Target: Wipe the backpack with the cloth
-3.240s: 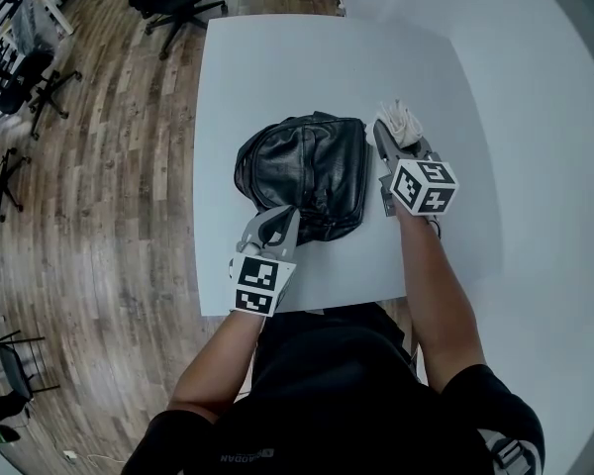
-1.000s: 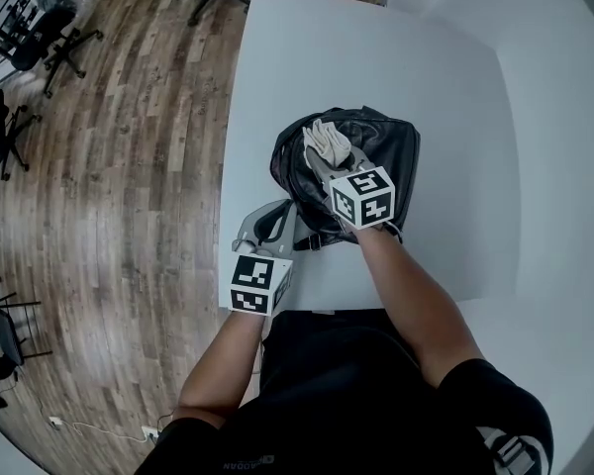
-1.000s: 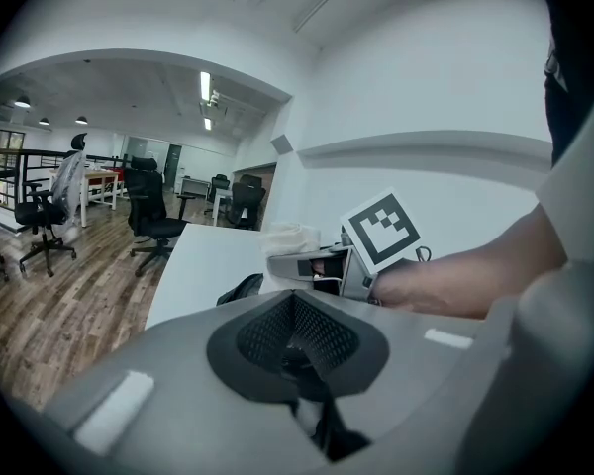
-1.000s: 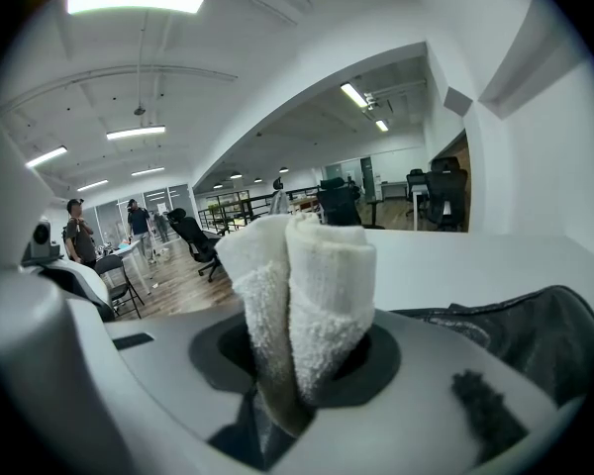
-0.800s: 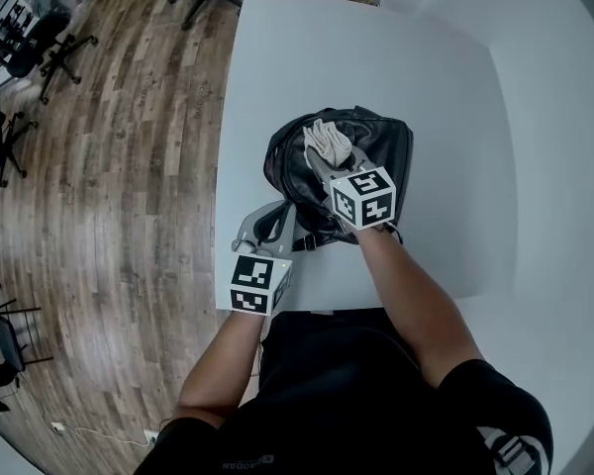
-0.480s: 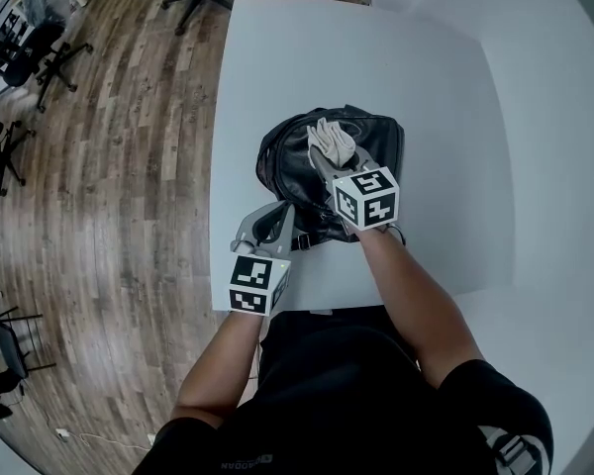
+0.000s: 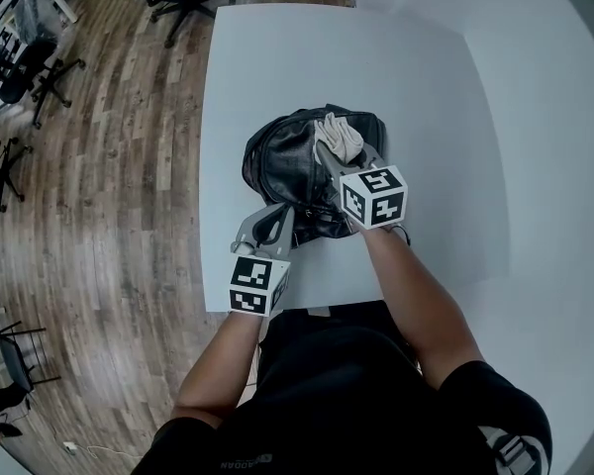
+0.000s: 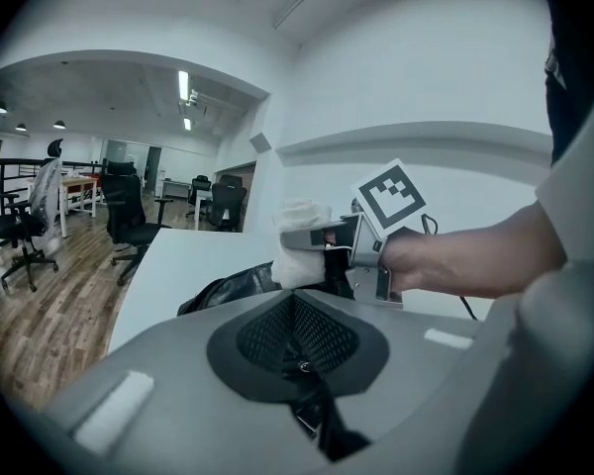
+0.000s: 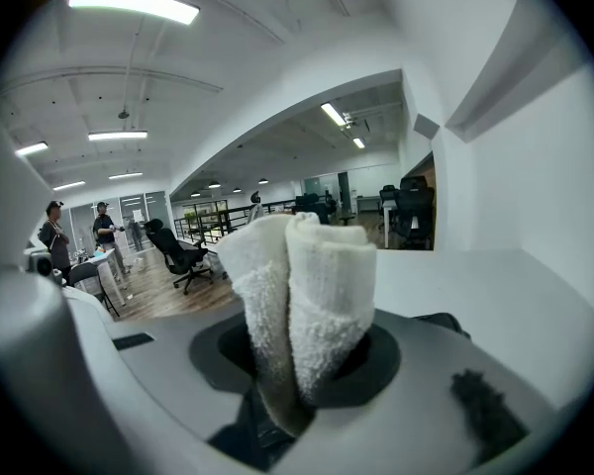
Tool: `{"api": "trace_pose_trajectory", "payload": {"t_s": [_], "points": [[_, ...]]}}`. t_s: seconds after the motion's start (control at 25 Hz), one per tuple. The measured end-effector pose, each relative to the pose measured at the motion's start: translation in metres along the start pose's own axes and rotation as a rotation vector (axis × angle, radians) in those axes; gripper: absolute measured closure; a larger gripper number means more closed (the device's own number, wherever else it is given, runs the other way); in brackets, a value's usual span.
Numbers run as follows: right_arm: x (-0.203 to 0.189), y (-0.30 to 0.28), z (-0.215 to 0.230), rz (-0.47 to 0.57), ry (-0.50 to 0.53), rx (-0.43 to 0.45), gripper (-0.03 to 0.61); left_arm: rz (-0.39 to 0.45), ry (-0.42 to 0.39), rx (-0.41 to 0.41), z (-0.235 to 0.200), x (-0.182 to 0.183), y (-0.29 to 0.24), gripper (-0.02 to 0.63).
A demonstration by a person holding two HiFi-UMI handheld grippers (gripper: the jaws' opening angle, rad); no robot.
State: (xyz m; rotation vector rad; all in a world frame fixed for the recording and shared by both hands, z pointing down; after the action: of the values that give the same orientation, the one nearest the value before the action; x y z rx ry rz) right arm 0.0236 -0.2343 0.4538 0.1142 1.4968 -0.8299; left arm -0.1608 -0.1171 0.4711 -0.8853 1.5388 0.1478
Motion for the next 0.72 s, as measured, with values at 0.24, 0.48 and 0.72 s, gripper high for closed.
{"api": "trace_pose_trajectory", "payload": {"t_s": [0.24,0.48,0.72], "points": [[0.004,0.03,0.016,0.05,-0.016,-0.036,0.47,-0.003,-0.018,-0.024,0.018,-0.001,-0.002,0.609],[0.009,0.063,0.029,0.095,-0.024,-0.076,0.47,-0.009,-0.035,-0.047,0.036,-0.002,-0.002,0.609],[0.009,0.088,0.041,0.125,-0.036,-0.122,0.471,-0.004,-0.061,-0.069,0.05,0.001,-0.002,0.609]]}}
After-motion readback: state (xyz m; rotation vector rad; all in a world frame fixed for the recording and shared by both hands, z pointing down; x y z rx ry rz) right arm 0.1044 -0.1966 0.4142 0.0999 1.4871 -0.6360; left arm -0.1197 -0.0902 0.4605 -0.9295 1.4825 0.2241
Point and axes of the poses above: the fingertips, and each gripper's own axes: y backward along the fingers, z to its right, x out of its top, the point moved 10 cm from there along y, backward along the fingers, and after that the axes turned 1 degree about x, right-handed, at the moved point
